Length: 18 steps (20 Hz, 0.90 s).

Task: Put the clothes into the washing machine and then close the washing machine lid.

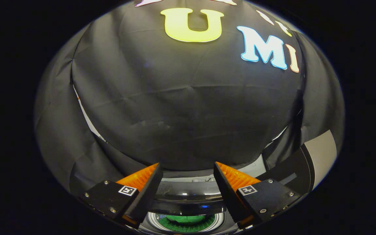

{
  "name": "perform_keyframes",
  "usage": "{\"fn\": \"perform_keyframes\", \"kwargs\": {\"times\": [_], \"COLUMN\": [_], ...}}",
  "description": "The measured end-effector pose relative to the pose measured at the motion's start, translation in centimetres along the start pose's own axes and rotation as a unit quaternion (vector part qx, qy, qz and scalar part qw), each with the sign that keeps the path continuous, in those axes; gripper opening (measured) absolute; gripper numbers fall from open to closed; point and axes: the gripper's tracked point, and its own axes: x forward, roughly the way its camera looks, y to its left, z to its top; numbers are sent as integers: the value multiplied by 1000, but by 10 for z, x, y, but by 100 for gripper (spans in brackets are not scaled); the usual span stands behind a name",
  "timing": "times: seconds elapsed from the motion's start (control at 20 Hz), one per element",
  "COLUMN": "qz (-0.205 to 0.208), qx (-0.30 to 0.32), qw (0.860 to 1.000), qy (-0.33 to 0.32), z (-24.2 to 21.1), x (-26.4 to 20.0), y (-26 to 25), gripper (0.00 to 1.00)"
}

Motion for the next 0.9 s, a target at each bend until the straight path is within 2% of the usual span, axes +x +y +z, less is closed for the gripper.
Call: {"fn": "perform_keyframes", "kwargs": {"times": [0.9], "qz": [-1], "qx": [-1], "qw": [999], "qy": [-34], "z": [-30], "x": [-39], "y": [4], "gripper": [97]}}
